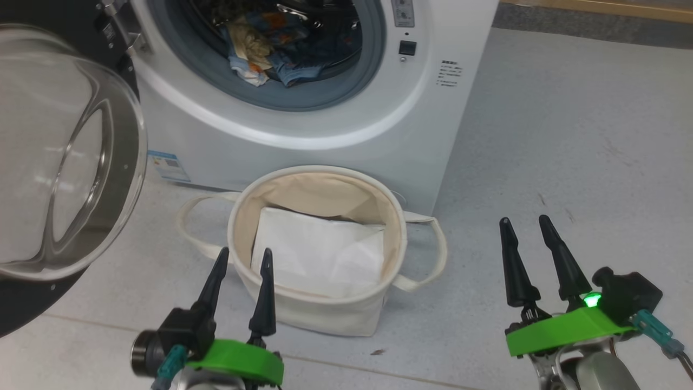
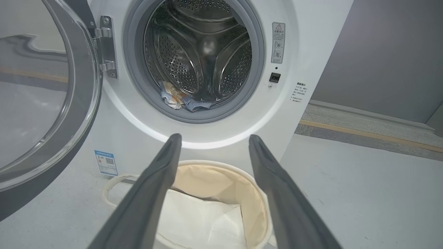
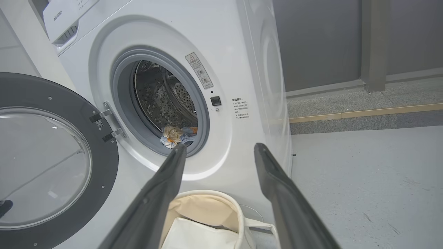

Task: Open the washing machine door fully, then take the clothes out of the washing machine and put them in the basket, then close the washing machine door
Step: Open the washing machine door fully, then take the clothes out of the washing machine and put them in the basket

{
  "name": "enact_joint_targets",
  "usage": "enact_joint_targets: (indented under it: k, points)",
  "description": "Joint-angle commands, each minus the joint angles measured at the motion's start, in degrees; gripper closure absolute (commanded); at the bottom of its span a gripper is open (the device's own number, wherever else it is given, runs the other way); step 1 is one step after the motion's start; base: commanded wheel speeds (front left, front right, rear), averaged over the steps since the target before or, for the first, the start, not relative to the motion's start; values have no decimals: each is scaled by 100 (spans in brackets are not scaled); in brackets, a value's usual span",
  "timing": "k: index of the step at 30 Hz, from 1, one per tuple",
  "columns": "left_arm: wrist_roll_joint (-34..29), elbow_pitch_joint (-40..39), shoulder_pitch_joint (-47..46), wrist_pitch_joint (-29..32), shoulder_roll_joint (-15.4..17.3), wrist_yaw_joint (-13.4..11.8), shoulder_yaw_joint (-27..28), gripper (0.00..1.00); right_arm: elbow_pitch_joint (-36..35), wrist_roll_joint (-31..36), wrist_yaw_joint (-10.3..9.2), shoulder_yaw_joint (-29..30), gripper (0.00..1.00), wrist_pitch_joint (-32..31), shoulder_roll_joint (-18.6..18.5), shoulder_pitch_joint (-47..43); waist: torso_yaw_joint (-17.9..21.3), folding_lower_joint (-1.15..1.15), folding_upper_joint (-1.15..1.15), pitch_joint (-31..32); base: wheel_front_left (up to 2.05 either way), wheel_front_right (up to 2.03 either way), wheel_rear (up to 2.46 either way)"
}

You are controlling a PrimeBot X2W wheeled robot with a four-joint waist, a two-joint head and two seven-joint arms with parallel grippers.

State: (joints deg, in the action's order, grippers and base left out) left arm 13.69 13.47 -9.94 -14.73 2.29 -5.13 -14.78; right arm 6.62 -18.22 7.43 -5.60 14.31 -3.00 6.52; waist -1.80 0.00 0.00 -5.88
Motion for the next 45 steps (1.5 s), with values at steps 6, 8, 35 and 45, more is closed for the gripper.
enact_joint_targets:
  k: [6, 8, 35, 45]
  points:
    - [-2, -199, 152, -27, 59, -90, 289, 0, -127, -74, 6, -122, 0, 69, 13, 39, 159, 0, 0, 47, 0, 0, 0]
    - [8, -202, 166, -27, 59, -89, 285, 0, -122, -76, 6, -118, 0, 69, 13, 38, 165, 0, 0, 53, 0, 0, 0]
    - [-172, -232, 285, -27, 59, -281, 258, 0, 75, -47, 6, -112, 0, 69, 13, 16, -35, 0, 0, 160, 0, 0, 0]
    - [0, -220, 287, -27, 59, -188, 197, 0, 90, -40, 6, -127, 0, 69, 13, 21, -35, 0, 0, 142, 39, -71, 32]
